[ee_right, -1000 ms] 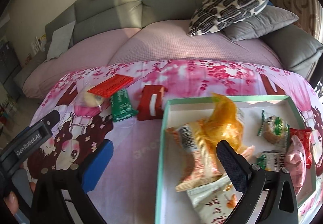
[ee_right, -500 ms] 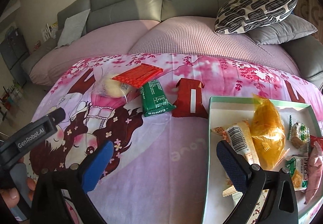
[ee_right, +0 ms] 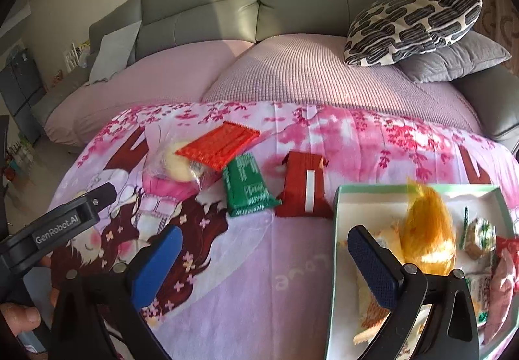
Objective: Organize snacks
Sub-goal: 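Grasp the red patterned packet with the left tool while the right tool grasps the red wafer packet, then carry the red patterned packet with the left tool over the tray while the right tool carries the red wafer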
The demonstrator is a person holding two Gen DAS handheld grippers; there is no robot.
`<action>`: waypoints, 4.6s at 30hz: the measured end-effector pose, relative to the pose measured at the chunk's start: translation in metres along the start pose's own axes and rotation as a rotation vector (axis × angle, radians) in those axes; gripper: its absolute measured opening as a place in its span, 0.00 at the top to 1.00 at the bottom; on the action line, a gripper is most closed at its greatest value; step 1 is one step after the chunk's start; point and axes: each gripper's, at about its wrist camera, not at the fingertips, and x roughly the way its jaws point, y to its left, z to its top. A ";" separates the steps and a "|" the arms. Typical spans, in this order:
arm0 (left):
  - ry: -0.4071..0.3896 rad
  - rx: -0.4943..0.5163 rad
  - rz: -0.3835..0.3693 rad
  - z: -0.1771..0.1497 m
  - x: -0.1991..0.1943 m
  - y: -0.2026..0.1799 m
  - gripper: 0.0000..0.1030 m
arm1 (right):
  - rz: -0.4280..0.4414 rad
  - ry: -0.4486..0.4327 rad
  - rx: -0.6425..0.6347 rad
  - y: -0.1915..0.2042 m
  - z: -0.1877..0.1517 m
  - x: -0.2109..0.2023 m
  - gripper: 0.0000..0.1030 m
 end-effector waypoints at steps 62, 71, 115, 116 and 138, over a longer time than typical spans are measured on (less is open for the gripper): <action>0.042 0.194 -0.265 0.040 0.016 -0.101 0.56 | 0.104 0.063 0.115 -0.056 0.044 0.009 0.59; 0.018 0.079 -0.252 -0.014 -0.016 -0.083 0.56 | 0.083 0.029 0.220 -0.073 0.001 -0.029 0.59; -0.012 0.302 -0.432 -0.097 -0.091 -0.224 0.56 | -0.127 -0.068 0.503 -0.232 -0.063 -0.118 0.59; -0.004 0.300 -0.435 -0.097 -0.089 -0.225 0.56 | -0.123 -0.062 0.498 -0.231 -0.063 -0.116 0.59; 0.107 0.351 -0.433 -0.117 -0.067 -0.242 0.56 | -0.091 0.023 0.471 -0.223 -0.068 -0.088 0.59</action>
